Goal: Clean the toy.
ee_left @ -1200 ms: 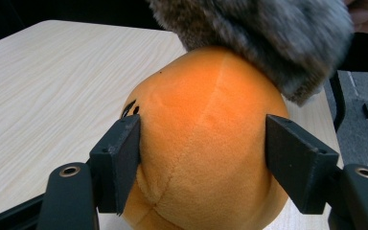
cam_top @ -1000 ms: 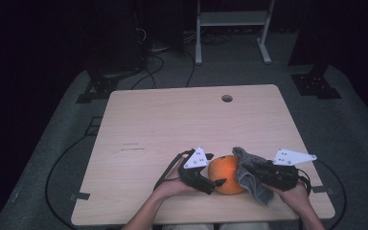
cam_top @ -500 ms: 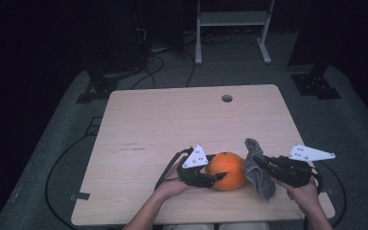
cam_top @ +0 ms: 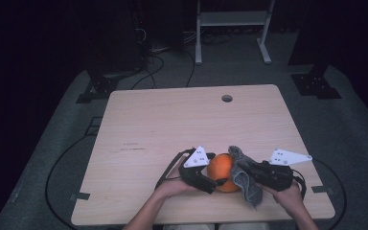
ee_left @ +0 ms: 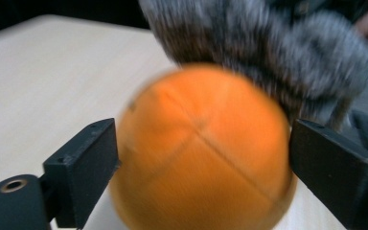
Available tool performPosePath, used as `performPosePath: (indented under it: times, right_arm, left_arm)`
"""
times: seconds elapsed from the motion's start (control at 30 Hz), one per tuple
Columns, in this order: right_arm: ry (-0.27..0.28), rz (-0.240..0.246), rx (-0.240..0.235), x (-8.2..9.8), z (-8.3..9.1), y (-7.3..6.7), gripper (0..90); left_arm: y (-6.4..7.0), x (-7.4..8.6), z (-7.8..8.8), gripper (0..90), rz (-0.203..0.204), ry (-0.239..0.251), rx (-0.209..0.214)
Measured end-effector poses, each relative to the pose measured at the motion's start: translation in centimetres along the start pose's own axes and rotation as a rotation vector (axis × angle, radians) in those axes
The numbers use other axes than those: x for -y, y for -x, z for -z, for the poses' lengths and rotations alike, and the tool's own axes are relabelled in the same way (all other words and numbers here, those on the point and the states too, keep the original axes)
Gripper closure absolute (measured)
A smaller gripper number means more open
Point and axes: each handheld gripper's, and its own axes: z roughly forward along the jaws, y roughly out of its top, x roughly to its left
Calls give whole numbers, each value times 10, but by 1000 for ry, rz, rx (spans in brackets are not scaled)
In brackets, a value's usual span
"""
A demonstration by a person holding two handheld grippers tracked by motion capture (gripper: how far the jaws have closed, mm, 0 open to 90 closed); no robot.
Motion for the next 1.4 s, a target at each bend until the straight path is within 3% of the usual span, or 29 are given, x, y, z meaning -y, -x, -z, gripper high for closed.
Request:
performPosePath:
  times: [0.03,0.1,0.27,0.3,0.33,0.37,0.47,0.53,0.6,0.7,0.8,0.83,0.9,0.97,1.0,1.07,1.2,1.23,1.33,1.4]
  right_arm:
    - [-4,5,10,0,0,0,807]
    - [-4,0,25,3,1,4,806]
    - [-19,-65,108,15,7,23,806]
    - [-28,-65,125,16,10,24,807]
    - [-16,-71,118,15,13,23,807]
    - [12,-70,113,12,17,22,808]
    - [86,-50,81,-2,24,13,808]
    - [112,-25,30,-11,20,1,808]
    - [81,19,14,-16,7,-10,808]
    - [32,49,26,-10,-6,-12,808]
    - [22,49,32,-6,-5,-10,808]
    - [20,50,31,-6,-4,-10,808]
    - [12,57,29,-6,-4,-10,808]
    - [11,58,32,-5,-4,-9,807]
    - [10,58,39,-5,-4,-8,807]
    - [10,40,46,-2,-4,-3,807]
    - [-8,32,86,3,0,3,807]
    - [-11,28,96,4,1,4,808]
    - [0,12,96,5,1,6,808]
    - [-4,22,90,4,-1,4,808]
  left_arm:
    - [2,1,-2,102,-14,0,1]
    - [2,2,-1,211,-21,26,-10]
    - [3,2,0,313,-4,53,-28]
    - [3,0,1,322,19,56,-26]
    - [2,-3,3,326,38,58,-23]
    - [2,-7,6,326,33,49,-32]
    - [7,-16,13,330,-7,15,-83]
    - [9,-17,13,330,-27,-3,-108]
    - [9,-16,13,334,-8,-4,-89]
    - [9,-12,13,308,-3,-9,-50]
    - [3,-6,13,208,-15,33,-16]
    - [-1,-4,12,176,5,38,-15]
    - [-2,-2,8,96,15,18,-16]
    - [-1,0,6,98,13,19,-14]
    - [0,1,7,144,-1,29,-7]
    - [2,0,9,198,-20,19,16]
    - [5,-2,13,223,-82,1,65]
    - [5,-2,14,221,-82,7,76]
    - [-1,0,11,129,-43,-17,20]
    - [-6,4,6,88,-1,-28,43]
